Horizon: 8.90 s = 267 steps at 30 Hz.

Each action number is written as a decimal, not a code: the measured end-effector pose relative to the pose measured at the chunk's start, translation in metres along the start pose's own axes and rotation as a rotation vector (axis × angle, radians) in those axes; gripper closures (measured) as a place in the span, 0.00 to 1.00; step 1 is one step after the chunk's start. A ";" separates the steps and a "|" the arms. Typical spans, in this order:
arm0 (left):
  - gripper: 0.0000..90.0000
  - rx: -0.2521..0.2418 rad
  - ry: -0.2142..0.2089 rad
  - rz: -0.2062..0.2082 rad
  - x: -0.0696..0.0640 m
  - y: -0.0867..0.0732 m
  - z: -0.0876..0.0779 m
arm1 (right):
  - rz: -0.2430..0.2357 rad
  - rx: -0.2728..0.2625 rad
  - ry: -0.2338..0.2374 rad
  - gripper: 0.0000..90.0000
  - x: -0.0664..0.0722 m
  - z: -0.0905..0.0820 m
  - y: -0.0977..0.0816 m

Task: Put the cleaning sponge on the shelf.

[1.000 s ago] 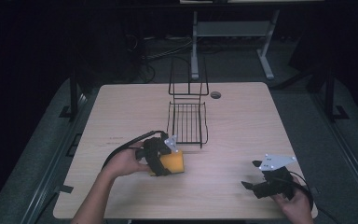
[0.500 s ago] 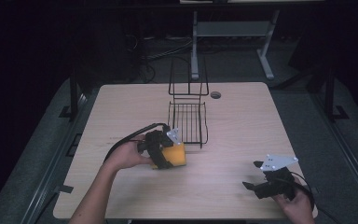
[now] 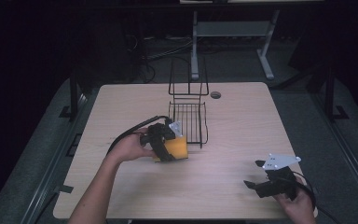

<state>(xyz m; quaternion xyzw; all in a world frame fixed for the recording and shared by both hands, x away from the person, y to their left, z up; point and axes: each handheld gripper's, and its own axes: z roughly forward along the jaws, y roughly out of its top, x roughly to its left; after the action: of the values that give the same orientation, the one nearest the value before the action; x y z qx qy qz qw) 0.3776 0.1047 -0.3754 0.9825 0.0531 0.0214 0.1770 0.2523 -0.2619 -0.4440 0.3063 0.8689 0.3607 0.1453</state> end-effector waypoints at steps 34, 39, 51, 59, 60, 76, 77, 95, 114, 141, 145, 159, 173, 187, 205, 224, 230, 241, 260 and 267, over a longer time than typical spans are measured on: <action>0.24 0.028 0.007 0.035 0.029 0.021 0.004 | -0.007 0.004 0.006 0.17 -0.001 0.002 0.001; 0.24 0.009 0.025 0.021 0.033 0.027 0.002 | -0.008 0.009 0.007 0.17 -0.001 0.003 0.000; 0.24 0.003 0.016 0.039 0.045 0.037 0.005 | -0.012 0.016 0.013 0.17 -0.002 0.005 0.001; 0.24 0.001 0.022 0.033 0.054 0.036 0.012 | -0.013 0.022 0.023 0.17 -0.002 0.008 0.002; 0.24 0.001 0.022 0.033 0.054 0.036 0.012 | -0.015 0.024 0.023 0.17 -0.002 0.008 0.002; 0.24 0.002 0.022 0.058 0.063 0.050 0.021 | -0.013 0.027 0.032 0.17 -0.002 0.009 0.001; 0.24 0.002 0.022 0.058 0.063 0.050 0.021 | -0.012 0.026 0.031 0.17 -0.002 0.009 0.001; 0.24 0.000 0.021 0.024 0.076 0.047 0.034 | -0.015 0.035 0.045 0.17 0.000 0.011 0.000; 0.24 0.002 -0.017 0.007 0.089 0.047 0.052 | -0.014 0.035 0.044 0.17 -0.002 0.010 -0.002; 0.22 -0.012 -0.013 -0.004 0.089 0.045 0.048 | -0.015 0.045 0.046 0.17 -0.001 0.011 -0.002; 0.22 -0.016 -0.009 -0.003 0.090 0.044 0.046 | -0.012 0.043 0.047 0.17 -0.002 0.011 -0.002; 0.21 -0.035 0.011 0.018 0.085 0.047 0.040 | -0.007 0.049 0.051 0.17 -0.001 0.011 -0.002; 0.21 -0.049 0.035 0.058 0.076 0.050 0.031 | -0.018 0.050 0.054 0.17 0.000 0.012 -0.001; 0.21 -0.046 0.046 0.078 0.073 0.050 0.026 | -0.021 0.056 0.061 0.17 -0.001 0.014 -0.001; 0.22 -0.040 0.066 0.126 0.052 0.051 0.012 | -0.002 0.034 0.052 0.17 -0.004 0.009 -0.002; 0.22 -0.005 0.067 0.173 0.018 0.041 0.007 | -0.018 0.033 0.050 0.17 -0.001 0.009 0.001; 0.22 0.021 0.065 0.186 0.009 0.038 0.007 | -0.021 0.030 0.049 0.17 -0.001 0.009 0.000; 0.22 -0.011 0.063 0.180 -0.004 0.030 0.003 | -0.010 0.028 0.044 0.17 0.000 0.008 -0.001; 0.22 -0.056 0.062 0.158 -0.027 0.011 0.001 | -0.018 0.033 0.037 0.17 0.001 0.007 -0.002; 0.22 -0.042 0.069 0.156 -0.033 0.006 0.000 | -0.019 0.037 0.035 0.17 0.002 0.007 -0.002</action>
<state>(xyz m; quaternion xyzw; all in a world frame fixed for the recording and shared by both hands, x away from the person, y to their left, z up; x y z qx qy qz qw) 0.3449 0.0954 -0.3740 0.9785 -0.0181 0.0700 0.1933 0.2538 -0.2580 -0.4504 0.2942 0.8807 0.3485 0.1282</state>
